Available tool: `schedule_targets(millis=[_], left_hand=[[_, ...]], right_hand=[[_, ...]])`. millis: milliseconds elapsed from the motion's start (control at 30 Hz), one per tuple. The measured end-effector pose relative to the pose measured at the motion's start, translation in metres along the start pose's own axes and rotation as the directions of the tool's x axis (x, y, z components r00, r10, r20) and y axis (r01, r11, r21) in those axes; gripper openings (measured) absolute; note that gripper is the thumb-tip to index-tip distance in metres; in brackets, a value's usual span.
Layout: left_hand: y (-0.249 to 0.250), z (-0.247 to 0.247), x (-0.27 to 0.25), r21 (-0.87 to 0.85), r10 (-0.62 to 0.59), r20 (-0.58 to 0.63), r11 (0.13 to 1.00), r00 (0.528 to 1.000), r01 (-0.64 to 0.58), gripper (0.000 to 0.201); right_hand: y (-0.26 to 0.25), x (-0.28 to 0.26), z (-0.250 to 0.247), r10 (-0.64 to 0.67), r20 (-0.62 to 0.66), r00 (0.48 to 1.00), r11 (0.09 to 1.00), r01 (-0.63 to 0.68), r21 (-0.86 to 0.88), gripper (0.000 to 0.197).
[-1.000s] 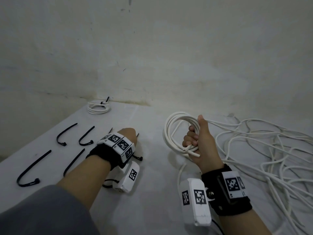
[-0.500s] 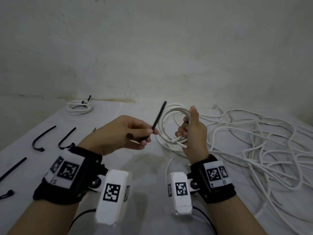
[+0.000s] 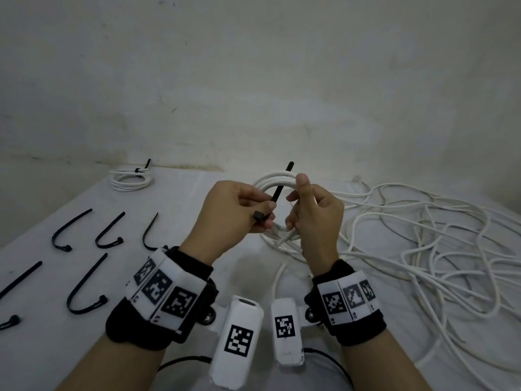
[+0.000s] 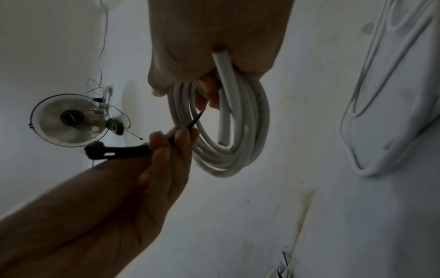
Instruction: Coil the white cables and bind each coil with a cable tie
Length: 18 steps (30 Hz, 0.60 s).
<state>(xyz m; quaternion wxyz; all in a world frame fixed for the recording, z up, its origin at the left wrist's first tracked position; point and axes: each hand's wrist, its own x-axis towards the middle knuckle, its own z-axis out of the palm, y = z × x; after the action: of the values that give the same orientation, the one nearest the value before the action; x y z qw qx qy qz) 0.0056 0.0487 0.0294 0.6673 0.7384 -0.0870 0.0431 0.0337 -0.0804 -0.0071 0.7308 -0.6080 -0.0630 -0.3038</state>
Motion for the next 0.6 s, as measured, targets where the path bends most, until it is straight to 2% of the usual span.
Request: schedule_targets(millis=[100,233,333,433,533,600], left_hand=[[-0.001,0.006,0.000,0.004,0.046,-0.026,0.999,0.999,-0.046,0.003],[-0.005,0.007,0.001,0.011,0.040,-0.016,0.999,0.999,-0.040,0.006],[-0.007,0.004,0.001,0.015,0.031,0.025,0.999,0.999,-0.032,0.017],[-0.004,-0.003,-0.004,-0.062,0.036,0.121,0.998,0.992,-0.029,0.030],[0.003,-0.012,-0.011,-0.015,0.117,0.194,0.993,0.974,-0.117,0.019],[0.006,-0.013,-0.011,0.037,0.159,0.185,0.985,0.970,-0.168,0.013]], right_hand=[[-0.001,-0.003,0.001,0.028,0.067,0.997,1.000,-0.028,-0.004,0.049],[-0.001,-0.003,0.002,0.119,0.132,0.984,0.992,-0.122,0.015,0.031],[0.001,-0.001,0.002,0.141,0.086,0.986,0.989,-0.144,0.030,0.028],[0.001,0.002,0.000,0.137,0.031,0.990,0.990,-0.137,0.023,0.027],[0.000,0.004,-0.004,0.153,-0.014,0.988,0.988,-0.153,0.021,0.029],[-0.001,0.004,-0.005,0.158,-0.016,0.987,0.987,-0.157,0.030,0.030]])
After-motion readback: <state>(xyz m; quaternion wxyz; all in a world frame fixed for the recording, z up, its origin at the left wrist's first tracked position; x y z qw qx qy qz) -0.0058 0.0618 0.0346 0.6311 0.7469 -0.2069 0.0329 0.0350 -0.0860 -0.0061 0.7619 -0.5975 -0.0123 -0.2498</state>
